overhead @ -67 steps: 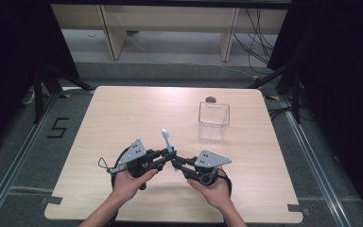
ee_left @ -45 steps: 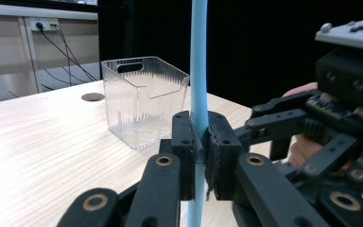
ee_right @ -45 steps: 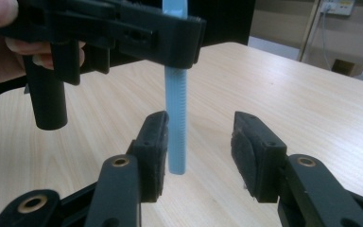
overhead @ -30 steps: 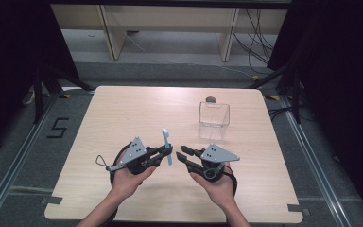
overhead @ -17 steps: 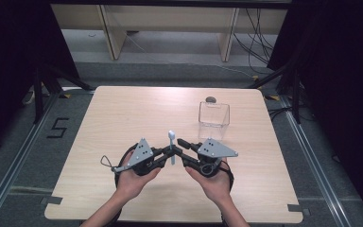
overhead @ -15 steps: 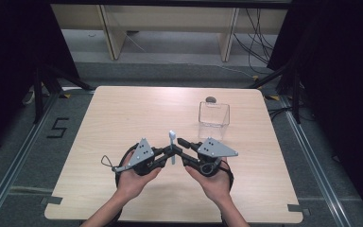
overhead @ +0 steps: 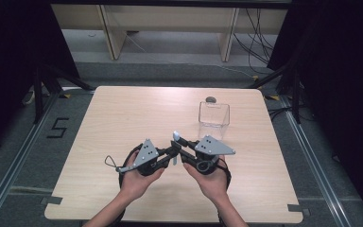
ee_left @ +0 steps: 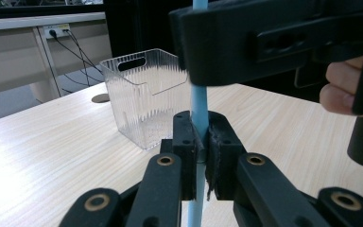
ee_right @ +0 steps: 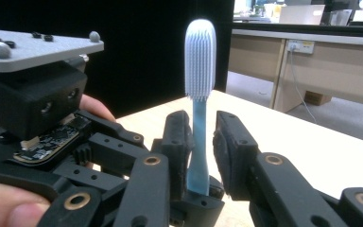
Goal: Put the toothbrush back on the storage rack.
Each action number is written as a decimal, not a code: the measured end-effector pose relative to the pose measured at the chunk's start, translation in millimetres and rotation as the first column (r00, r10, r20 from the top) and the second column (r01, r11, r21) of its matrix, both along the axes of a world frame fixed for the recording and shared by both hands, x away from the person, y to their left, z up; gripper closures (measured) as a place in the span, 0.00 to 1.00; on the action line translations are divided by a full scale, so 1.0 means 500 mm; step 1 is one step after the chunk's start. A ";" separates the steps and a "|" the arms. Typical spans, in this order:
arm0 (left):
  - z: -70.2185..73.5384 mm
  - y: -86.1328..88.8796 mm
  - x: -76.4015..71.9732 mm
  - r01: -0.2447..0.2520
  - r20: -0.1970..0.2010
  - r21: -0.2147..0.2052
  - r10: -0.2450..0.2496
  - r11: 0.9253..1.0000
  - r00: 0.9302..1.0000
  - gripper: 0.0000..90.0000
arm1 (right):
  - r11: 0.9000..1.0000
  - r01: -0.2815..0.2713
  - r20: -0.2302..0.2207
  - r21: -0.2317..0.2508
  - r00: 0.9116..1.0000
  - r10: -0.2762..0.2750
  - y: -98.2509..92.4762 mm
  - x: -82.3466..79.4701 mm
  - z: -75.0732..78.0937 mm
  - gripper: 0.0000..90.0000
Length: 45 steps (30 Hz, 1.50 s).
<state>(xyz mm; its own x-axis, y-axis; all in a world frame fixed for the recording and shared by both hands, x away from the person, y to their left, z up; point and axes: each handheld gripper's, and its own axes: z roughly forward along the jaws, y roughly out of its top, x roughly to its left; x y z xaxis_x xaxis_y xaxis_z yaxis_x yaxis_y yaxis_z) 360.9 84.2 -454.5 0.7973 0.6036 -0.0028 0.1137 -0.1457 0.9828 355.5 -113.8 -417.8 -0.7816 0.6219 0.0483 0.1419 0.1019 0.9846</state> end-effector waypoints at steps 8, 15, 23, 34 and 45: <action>0.003 -0.011 -0.003 0.001 0.010 0.012 -0.001 1.000 1.000 0.92 | 1.000 0.025 0.013 -0.018 1.000 -0.024 0.000 -0.001 -0.004 0.93; 0.002 -0.014 -0.004 0.001 0.021 0.008 -0.001 1.000 1.000 0.92 | 0.999 0.025 0.011 -0.020 1.000 -0.025 0.001 -0.002 -0.002 0.93; -0.003 -0.002 -0.007 -0.010 0.029 0.057 0.008 0.998 1.000 0.58 | 0.998 0.060 0.030 -0.037 0.998 -0.059 -0.012 0.004 0.005 0.93; -0.014 0.094 -0.025 -0.110 0.045 0.147 0.104 0.983 0.994 0.33 | 0.991 0.124 0.012 -0.045 0.992 -0.123 -0.048 0.026 0.004 0.93; -0.053 0.207 -0.052 -0.208 0.035 0.126 0.205 0.970 0.978 0.30 | 0.983 0.182 0.023 -0.035 0.983 -0.181 -0.094 0.041 0.016 0.93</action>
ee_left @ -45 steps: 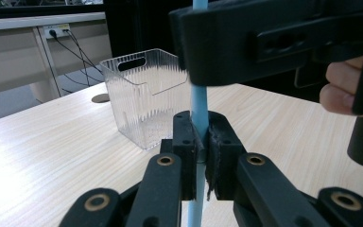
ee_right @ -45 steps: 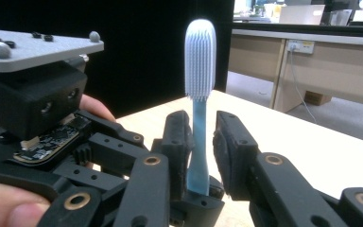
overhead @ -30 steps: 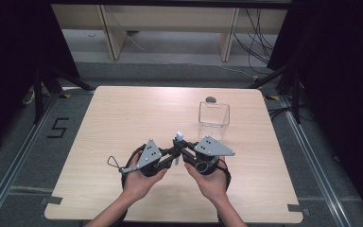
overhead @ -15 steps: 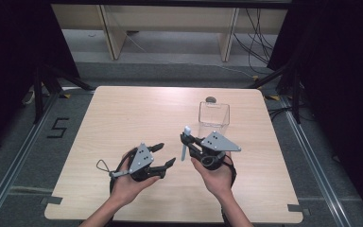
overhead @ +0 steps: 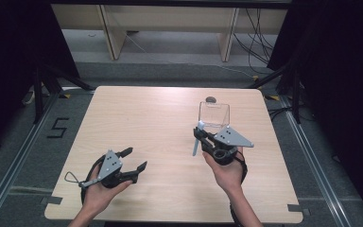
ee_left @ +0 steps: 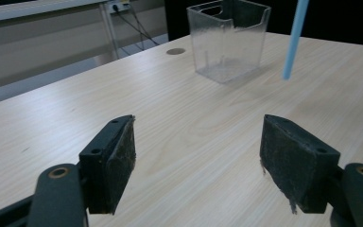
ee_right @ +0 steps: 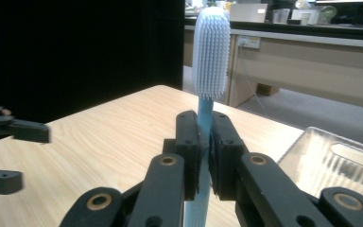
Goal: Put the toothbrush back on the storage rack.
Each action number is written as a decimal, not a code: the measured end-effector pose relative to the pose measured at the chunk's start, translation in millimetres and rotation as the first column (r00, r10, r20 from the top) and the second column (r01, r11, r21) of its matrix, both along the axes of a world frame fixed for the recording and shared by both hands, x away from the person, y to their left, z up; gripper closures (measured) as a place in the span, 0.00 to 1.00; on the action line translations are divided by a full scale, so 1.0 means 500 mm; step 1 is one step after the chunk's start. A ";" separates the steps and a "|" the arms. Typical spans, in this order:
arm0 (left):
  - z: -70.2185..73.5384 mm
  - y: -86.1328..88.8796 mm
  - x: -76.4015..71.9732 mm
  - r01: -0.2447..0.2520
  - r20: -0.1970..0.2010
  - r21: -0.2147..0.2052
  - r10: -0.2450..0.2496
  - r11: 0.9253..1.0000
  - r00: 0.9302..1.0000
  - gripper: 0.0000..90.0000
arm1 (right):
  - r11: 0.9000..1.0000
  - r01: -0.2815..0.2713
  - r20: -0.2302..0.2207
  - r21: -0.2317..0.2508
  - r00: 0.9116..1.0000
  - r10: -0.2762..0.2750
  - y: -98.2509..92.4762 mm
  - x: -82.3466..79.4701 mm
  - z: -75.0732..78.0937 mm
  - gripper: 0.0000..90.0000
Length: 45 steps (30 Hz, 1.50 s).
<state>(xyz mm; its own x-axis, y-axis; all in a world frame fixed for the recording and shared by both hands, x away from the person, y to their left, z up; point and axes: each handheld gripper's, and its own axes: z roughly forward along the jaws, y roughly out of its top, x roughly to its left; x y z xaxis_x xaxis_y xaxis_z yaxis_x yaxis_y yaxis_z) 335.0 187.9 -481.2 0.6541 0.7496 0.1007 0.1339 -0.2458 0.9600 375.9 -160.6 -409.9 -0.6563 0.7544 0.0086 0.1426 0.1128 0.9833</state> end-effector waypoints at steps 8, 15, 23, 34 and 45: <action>-0.030 0.052 -0.017 -0.084 -0.019 -0.069 0.083 0.994 0.996 0.29 | 1.000 0.028 -0.001 -0.010 1.000 -0.028 -0.025 0.012 0.008 0.93; -0.043 0.069 -0.024 -0.125 -0.004 -0.096 0.125 0.987 0.992 0.27 | 0.998 0.063 -0.009 -0.008 0.998 -0.064 -0.043 0.015 0.012 0.93; -0.057 0.066 -0.021 -0.125 0.018 -0.110 0.128 0.986 0.992 0.27 | 0.997 0.080 0.005 -0.013 0.997 -0.080 -0.061 0.022 0.023 0.93; -0.069 0.072 -0.019 -0.145 0.019 -0.116 0.148 0.983 0.989 0.27 | 0.991 0.135 0.020 -0.012 0.991 -0.135 -0.089 0.035 0.048 0.93; -0.080 0.076 -0.018 -0.158 -0.006 -0.103 0.158 0.982 0.987 0.27 | 0.984 0.178 0.038 -0.007 0.983 -0.178 -0.110 0.058 0.082 0.93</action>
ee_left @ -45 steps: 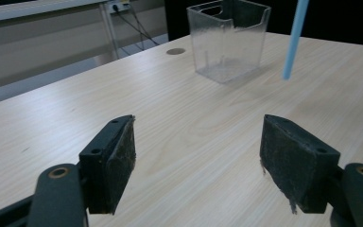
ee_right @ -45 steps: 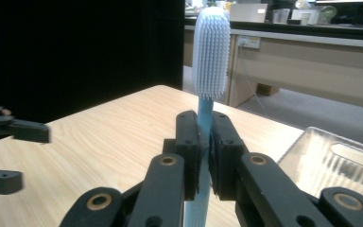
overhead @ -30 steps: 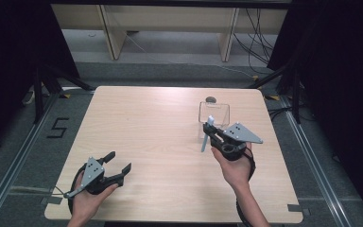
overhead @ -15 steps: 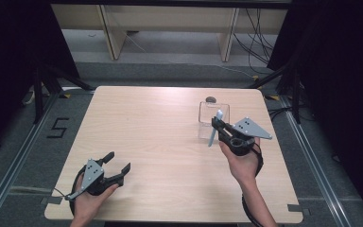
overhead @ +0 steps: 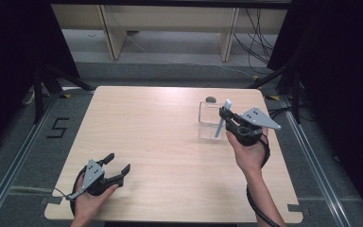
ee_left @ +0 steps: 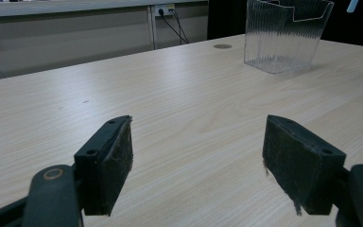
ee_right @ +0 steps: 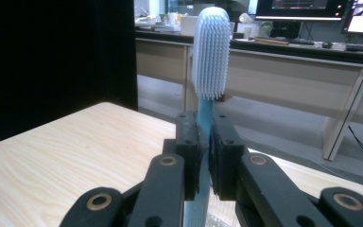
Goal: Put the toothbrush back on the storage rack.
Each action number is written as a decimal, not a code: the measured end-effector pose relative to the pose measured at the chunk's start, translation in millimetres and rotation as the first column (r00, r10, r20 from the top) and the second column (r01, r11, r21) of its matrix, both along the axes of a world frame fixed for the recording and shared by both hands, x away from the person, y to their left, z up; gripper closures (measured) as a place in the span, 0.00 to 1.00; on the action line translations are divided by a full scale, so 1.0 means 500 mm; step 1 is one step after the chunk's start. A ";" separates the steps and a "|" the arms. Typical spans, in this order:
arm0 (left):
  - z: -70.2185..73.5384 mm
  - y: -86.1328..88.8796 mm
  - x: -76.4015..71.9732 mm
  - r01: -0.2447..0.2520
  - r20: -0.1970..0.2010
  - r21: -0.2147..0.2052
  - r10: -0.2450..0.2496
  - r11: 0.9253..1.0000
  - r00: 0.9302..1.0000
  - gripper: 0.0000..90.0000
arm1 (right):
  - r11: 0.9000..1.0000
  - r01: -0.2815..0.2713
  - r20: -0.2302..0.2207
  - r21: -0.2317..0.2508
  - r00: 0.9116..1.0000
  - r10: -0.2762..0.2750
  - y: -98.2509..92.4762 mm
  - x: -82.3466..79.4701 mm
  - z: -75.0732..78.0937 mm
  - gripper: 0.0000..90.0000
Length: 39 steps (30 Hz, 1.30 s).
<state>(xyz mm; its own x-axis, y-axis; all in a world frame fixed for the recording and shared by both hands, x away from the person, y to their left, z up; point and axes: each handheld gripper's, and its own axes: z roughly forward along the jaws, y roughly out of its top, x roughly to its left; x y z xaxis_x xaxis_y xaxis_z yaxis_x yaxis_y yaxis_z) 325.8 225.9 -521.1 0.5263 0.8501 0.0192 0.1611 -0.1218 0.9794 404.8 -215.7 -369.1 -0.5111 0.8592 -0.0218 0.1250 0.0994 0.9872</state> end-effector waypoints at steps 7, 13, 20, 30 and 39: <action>-0.003 0.002 0.000 -0.009 0.005 -0.003 0.009 1.000 1.000 0.27 | 1.000 0.024 0.018 0.004 1.000 -0.024 -0.013 0.024 0.014 0.93; -0.003 0.005 0.000 -0.013 0.006 -0.001 0.013 1.000 1.000 0.27 | 0.998 0.053 0.011 0.017 0.999 -0.053 -0.014 0.046 0.022 0.93; -0.004 0.005 0.003 -0.014 0.007 -0.001 0.014 1.000 1.000 0.27 | 0.996 0.086 0.024 0.000 0.996 -0.086 -0.012 0.073 0.025 0.93; -0.004 0.005 0.002 -0.015 0.006 -0.003 0.015 1.000 1.000 0.27 | 0.993 0.120 0.030 0.018 0.992 -0.121 -0.017 0.102 0.013 0.93; -0.004 0.005 0.002 -0.015 0.006 0.003 0.015 1.000 1.000 0.28 | 0.991 0.135 0.014 0.005 0.991 -0.135 -0.024 0.113 -0.009 0.93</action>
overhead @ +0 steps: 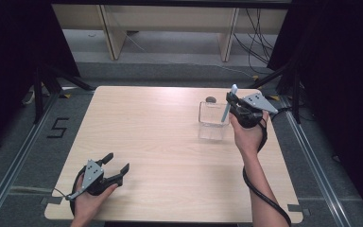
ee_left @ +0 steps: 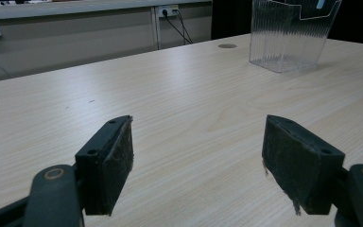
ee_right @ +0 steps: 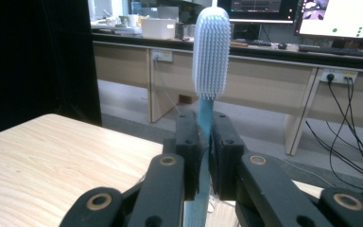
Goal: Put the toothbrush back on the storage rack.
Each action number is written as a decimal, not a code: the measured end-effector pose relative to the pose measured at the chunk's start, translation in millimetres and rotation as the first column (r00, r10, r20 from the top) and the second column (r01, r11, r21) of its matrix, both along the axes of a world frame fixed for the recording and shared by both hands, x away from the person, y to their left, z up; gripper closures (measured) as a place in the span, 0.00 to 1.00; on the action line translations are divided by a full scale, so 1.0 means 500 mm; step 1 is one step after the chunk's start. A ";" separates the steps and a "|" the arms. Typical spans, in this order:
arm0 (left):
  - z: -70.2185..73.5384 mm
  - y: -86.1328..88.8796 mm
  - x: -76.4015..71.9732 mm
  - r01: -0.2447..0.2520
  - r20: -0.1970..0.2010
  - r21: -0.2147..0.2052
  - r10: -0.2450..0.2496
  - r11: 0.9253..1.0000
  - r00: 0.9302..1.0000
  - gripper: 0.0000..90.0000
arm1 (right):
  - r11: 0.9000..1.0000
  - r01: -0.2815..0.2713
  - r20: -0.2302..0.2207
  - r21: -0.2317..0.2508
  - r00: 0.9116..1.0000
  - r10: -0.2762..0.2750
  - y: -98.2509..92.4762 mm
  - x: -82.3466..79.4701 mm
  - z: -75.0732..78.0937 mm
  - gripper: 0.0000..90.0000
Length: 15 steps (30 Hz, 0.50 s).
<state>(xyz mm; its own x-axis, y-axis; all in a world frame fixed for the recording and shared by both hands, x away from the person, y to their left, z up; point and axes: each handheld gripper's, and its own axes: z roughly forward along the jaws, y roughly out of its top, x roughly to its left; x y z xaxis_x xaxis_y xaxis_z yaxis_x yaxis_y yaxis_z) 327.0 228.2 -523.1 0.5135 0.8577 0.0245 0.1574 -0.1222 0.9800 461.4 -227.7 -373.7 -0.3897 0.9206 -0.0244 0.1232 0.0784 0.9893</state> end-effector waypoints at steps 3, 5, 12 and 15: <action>0.000 0.000 0.000 0.001 0.000 0.000 -0.001 1.000 1.000 0.28 | 1.000 0.010 -0.007 0.003 1.000 -0.010 -0.001 0.001 -0.010 0.93; 0.000 0.000 0.000 0.001 0.001 0.001 -0.001 1.000 1.000 0.28 | 1.000 0.012 -0.019 0.004 1.000 -0.012 -0.002 0.000 -0.017 0.93; 0.000 0.000 0.000 0.001 0.000 0.000 -0.001 1.000 1.000 0.28 | 1.000 0.022 -0.032 0.007 0.999 -0.022 -0.007 0.004 -0.039 0.93; 0.000 0.000 0.000 0.002 0.000 0.001 -0.002 1.000 1.000 0.28 | 1.000 0.024 -0.038 0.011 0.999 -0.024 -0.006 0.005 -0.049 0.93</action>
<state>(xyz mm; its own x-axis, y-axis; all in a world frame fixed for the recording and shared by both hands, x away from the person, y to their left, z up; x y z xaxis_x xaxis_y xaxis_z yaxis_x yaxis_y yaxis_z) 326.9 228.1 -523.1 0.5150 0.8568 0.0259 0.1569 -0.1239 0.9798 464.1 -230.9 -398.0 -0.3677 0.9300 0.0006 0.1620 0.0634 0.9848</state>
